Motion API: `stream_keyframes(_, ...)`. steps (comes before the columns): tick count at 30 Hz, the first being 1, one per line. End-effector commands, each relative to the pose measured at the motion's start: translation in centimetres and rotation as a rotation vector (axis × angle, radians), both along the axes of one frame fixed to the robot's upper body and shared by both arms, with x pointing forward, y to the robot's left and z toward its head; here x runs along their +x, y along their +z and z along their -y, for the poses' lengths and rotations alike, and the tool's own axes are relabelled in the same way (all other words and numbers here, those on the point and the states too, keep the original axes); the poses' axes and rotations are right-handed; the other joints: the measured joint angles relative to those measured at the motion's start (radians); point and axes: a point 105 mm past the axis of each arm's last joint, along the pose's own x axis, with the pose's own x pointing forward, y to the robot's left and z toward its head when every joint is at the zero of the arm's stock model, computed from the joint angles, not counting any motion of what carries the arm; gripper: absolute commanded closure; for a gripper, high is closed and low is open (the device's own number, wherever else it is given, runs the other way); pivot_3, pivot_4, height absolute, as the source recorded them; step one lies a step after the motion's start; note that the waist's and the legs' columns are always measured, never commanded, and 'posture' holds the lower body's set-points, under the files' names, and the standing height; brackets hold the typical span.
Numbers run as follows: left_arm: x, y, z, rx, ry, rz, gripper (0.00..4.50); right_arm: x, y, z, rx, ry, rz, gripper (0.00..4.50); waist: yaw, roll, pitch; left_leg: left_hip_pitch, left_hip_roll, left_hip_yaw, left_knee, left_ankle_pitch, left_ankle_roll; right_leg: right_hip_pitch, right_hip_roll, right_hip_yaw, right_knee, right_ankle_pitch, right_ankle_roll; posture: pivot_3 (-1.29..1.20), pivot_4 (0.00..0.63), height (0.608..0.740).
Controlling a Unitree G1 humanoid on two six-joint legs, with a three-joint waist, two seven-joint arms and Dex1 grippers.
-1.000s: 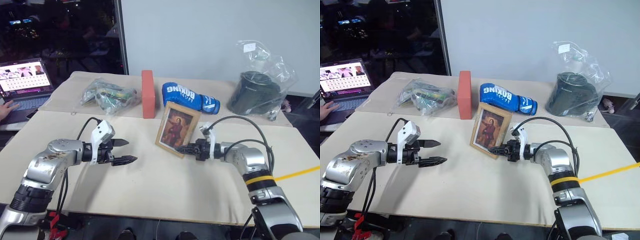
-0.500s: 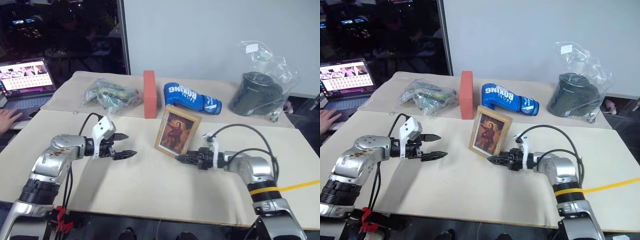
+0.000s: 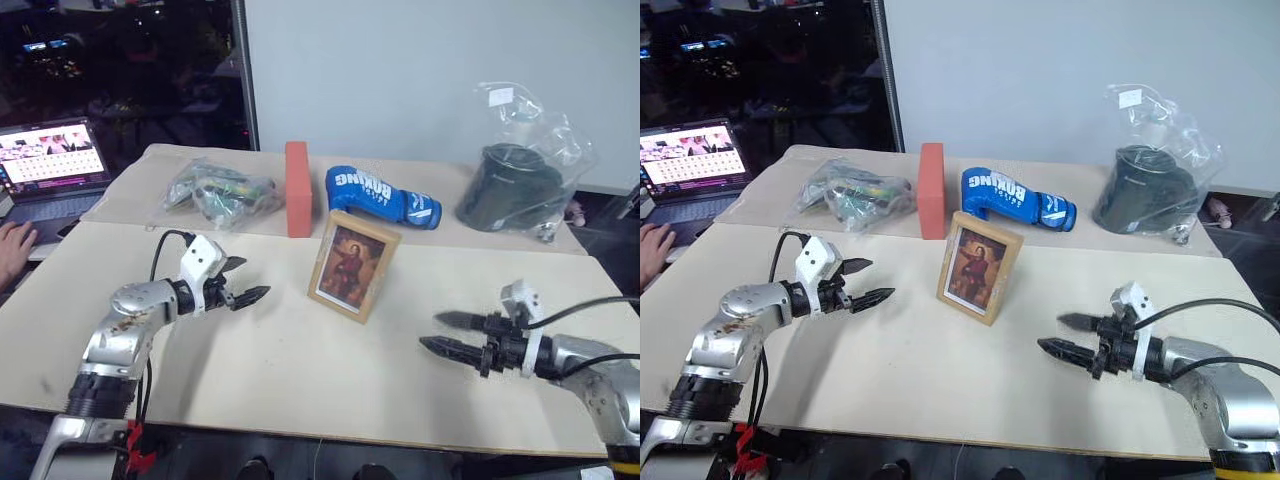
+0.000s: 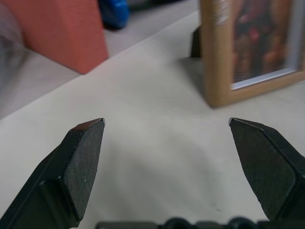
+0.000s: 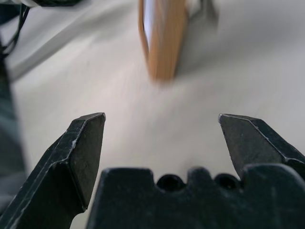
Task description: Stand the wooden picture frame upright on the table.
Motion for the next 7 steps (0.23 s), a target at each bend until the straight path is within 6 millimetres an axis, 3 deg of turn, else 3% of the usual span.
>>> stream_keyframes(1, -0.8, 0.8, 0.8, -0.029, -0.035, 0.005, 0.00, 0.6, 0.0, 0.3, -0.082, -0.120, 0.102, 0.06, 0.004, 0.000, 0.000, 0.000, 0.000, 0.000, 0.000, 0.000, 0.000, 0.000, 0.000, 0.000, 0.000, 0.000, 0.000, 0.00, 0.150, 0.714)
stream_keyframes(7, -1.0, 0.8, 1.1, -0.069, -0.038, -0.032, 0.00, 0.8, -1.7, 0.6, -0.086, -0.211, 0.068, 0.06, 0.017, 0.000, 0.000, -0.001, 0.000, 0.000, 0.000, 0.000, 0.000, 0.000, 0.000, 0.000, -0.001, 0.002, -0.003, 0.00, 0.150, 0.714)
